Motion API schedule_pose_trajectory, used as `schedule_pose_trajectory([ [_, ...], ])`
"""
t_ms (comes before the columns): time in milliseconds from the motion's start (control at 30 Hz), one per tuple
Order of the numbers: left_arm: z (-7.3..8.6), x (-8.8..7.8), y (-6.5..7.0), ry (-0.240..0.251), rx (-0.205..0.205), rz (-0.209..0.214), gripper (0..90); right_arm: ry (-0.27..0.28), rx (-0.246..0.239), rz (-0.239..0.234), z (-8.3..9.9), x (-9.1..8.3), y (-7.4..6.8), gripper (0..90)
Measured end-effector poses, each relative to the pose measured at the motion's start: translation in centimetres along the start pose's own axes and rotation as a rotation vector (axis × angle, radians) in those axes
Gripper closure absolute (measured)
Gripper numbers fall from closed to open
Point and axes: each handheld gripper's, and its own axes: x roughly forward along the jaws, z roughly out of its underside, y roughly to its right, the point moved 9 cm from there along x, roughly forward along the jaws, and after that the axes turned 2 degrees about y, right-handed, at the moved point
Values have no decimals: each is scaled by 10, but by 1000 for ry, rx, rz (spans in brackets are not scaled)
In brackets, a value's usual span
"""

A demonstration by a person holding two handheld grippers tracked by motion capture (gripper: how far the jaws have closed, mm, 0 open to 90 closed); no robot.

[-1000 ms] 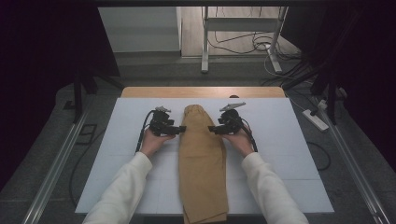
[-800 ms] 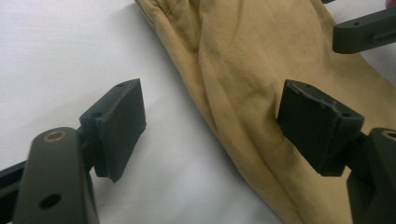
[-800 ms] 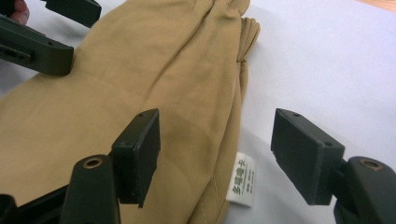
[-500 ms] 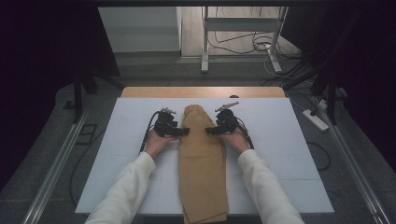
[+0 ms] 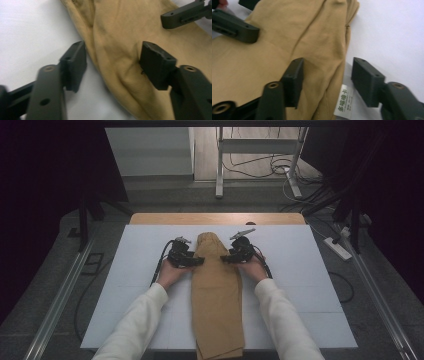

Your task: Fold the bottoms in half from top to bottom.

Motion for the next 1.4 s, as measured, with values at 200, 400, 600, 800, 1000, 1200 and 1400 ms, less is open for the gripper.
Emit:
schedule_pose_trajectory([
  [200,0,0,2,-9,12,-10,598,-10,20,-38,-1,1,-5,684],
  [400,1,-1,4,-25,39,-14,722,-8,39,-62,0,0,-8,815],
  [600,1,-6,3,-18,41,6,787,-13,-2,-31,-1,-2,-10,819],
  [800,1,-7,4,-14,48,17,817,6,2,-50,-2,-6,-11,832],
  [1000,-3,-11,6,4,66,20,837,30,2,-60,-4,-12,-12,836],
  [1200,-8,-17,8,29,80,20,840,54,-4,-65,-8,-17,-13,837],
  [1400,-17,-28,13,62,92,17,840,92,-34,-72,-16,-28,-14,837],
])
